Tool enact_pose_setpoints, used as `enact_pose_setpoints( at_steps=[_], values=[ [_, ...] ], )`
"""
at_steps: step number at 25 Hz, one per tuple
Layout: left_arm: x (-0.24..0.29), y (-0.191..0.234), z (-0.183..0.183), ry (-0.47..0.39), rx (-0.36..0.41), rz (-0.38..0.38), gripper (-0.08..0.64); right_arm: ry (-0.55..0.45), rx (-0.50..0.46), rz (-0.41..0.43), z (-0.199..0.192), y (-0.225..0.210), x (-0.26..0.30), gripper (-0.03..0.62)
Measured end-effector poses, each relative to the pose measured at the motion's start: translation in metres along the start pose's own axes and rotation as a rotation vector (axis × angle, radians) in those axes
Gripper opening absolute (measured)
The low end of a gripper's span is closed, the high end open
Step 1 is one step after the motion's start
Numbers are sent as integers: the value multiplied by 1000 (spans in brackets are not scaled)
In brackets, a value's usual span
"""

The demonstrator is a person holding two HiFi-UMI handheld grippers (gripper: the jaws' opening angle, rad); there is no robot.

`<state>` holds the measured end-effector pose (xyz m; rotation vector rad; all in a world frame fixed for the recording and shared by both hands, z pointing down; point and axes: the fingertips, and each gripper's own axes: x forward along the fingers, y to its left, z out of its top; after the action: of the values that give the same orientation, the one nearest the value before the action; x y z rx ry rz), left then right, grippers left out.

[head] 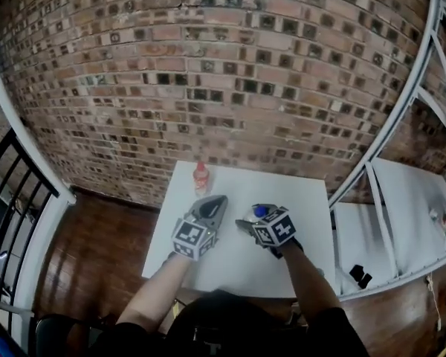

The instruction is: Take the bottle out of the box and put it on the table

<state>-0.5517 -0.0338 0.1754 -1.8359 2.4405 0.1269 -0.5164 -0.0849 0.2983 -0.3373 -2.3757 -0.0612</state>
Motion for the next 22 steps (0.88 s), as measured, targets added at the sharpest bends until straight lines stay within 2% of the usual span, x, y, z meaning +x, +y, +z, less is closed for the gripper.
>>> enact_pose_setpoints(
  at_steps=[5, 15, 22],
  values=[
    [23, 34, -5, -5, -7, 88, -3, 9, -31, 55, 30, -38, 36, 325],
    [51, 83, -76, 128, -75, 199, -3, 55, -3, 103, 52, -106, 116, 325],
    [53, 108, -99, 147, -111, 256, -3, 97, -14, 124, 61, -129, 156, 325]
  ],
)
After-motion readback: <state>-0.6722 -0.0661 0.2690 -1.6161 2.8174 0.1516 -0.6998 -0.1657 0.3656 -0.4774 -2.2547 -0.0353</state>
